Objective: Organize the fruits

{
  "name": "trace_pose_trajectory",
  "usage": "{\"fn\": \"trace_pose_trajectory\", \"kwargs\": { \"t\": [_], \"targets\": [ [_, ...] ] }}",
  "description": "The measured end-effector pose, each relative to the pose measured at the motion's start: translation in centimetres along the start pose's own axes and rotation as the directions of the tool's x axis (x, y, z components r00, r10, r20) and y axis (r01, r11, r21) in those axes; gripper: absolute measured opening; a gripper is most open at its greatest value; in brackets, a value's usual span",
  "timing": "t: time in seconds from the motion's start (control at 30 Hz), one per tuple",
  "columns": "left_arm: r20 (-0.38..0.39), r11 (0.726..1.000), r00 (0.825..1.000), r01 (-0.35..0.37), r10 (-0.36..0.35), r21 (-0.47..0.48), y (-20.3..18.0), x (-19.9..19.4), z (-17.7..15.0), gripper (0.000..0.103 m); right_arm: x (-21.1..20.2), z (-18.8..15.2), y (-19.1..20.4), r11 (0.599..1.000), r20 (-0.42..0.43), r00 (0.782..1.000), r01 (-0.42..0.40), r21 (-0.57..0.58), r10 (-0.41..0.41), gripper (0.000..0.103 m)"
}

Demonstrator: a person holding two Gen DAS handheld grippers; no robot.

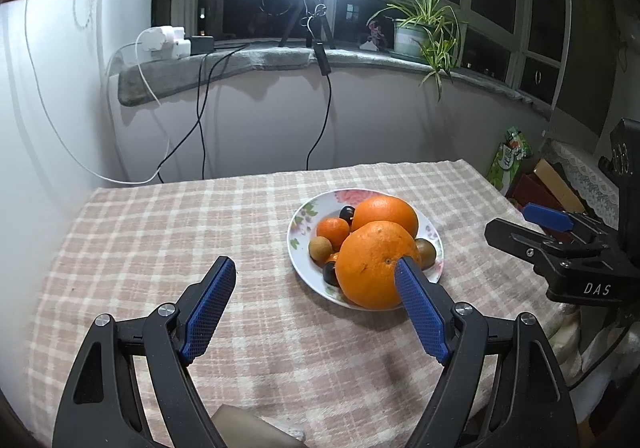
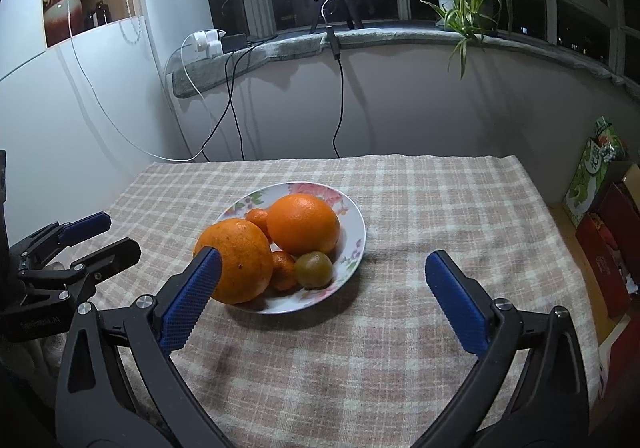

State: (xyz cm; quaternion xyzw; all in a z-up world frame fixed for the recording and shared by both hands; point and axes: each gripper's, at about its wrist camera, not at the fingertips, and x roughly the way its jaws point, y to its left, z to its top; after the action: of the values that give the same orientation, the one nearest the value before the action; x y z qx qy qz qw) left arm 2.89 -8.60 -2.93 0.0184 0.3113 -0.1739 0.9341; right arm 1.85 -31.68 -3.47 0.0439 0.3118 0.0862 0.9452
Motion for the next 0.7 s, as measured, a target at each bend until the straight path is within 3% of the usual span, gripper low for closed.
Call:
{"fn": "trace_pose_trajectory", "kwargs": {
  "t": [0.7],
  "targets": [
    [0.008, 1.0, 1.0, -0.009, 0.009, 0.001, -0.04, -0.24, 0.11, 0.082, 0.31, 0.0, -0.24, 1.0, -0.01, 1.0, 0.015, -0.005, -0.015, 0.103]
  ]
}}
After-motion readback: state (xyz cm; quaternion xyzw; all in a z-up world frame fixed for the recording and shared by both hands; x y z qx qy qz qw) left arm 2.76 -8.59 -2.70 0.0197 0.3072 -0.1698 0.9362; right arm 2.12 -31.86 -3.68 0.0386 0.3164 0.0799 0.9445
